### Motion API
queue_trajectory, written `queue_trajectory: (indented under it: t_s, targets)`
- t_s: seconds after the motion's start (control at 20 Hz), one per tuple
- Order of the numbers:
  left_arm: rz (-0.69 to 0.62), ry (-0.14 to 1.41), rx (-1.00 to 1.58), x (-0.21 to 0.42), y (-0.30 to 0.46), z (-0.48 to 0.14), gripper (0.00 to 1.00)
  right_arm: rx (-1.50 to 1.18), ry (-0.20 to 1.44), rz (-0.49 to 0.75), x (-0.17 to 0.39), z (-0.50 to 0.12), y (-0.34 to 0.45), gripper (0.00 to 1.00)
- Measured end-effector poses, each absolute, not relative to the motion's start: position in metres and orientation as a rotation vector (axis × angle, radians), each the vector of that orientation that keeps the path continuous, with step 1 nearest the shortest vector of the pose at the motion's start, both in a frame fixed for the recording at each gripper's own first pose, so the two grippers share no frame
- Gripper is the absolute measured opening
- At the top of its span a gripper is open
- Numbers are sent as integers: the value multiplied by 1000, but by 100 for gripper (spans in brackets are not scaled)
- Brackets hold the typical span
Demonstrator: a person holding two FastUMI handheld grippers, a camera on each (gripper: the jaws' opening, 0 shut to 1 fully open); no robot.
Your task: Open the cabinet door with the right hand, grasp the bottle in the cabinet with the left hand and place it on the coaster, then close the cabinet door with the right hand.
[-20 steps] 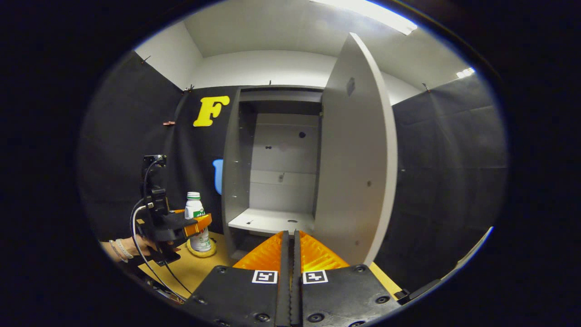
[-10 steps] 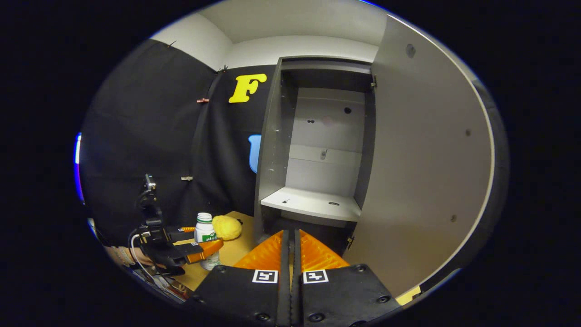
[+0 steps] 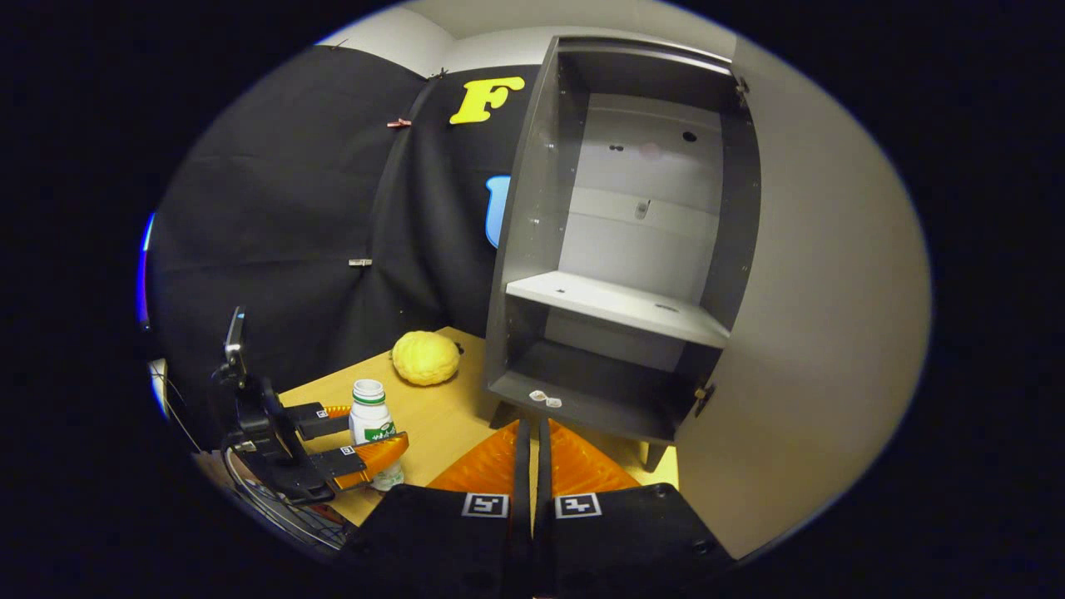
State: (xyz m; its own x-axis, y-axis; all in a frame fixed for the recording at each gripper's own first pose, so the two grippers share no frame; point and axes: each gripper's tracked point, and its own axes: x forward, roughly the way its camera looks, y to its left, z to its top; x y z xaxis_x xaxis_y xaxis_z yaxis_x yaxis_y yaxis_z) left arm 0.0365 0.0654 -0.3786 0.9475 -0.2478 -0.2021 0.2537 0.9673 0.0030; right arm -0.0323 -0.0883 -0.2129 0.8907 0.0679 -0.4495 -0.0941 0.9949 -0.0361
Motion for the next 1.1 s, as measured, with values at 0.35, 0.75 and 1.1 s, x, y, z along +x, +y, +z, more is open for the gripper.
queue_trajectory:
  t_s: [0.35,0.75,1.1]
  targets:
    - [-280,137,61,32,62,-390,76,-46,506,128,-20,-236,-65,6]
    - [-299,118,48,11,57,-388,76,-4,550,190,-23,-251,-37,6]
    - [-336,179,72,2,46,-401,92,-27,564,203,-34,-251,-32,6]
